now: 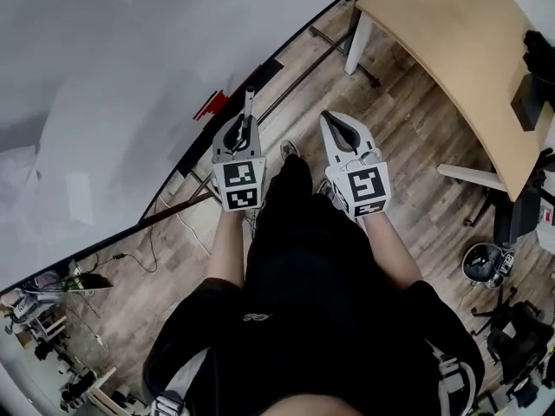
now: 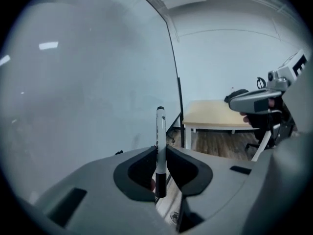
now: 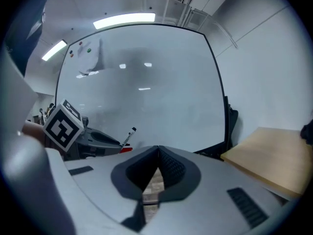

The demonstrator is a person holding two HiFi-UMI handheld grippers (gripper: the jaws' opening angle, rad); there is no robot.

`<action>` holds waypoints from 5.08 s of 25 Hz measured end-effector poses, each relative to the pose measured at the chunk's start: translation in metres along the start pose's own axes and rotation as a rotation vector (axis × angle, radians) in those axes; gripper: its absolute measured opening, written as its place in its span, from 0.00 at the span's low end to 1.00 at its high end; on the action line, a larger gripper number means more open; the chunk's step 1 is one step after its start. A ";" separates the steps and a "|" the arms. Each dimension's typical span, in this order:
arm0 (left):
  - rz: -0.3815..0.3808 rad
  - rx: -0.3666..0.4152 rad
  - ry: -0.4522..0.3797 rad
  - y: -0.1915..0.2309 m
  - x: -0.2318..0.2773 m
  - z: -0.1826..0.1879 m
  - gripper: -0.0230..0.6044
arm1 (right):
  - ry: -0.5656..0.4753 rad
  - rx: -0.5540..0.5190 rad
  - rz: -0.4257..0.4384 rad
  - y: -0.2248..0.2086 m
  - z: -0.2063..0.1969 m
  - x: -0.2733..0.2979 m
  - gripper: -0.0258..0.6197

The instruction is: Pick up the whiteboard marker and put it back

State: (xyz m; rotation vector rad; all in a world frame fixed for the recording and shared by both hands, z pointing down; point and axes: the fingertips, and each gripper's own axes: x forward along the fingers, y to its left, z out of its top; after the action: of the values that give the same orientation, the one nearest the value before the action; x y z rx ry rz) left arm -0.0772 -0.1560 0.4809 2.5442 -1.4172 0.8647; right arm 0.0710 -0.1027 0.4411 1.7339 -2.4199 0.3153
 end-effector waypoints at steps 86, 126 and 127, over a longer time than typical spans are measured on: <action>0.123 0.180 0.188 0.053 -0.053 -0.031 0.14 | 0.040 -0.048 0.302 0.066 0.012 0.062 0.04; -0.146 0.473 0.605 0.086 0.068 -0.156 0.14 | 0.204 -0.013 0.225 0.074 -0.029 0.131 0.04; -0.147 0.472 0.605 0.086 0.069 -0.156 0.14 | 0.204 -0.013 0.224 0.074 -0.029 0.131 0.04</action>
State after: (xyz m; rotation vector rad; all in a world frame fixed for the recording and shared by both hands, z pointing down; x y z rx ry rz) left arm -0.1852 -0.2006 0.6315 2.2896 -0.9033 1.9096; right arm -0.0408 -0.1922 0.4948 1.3519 -2.4593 0.4767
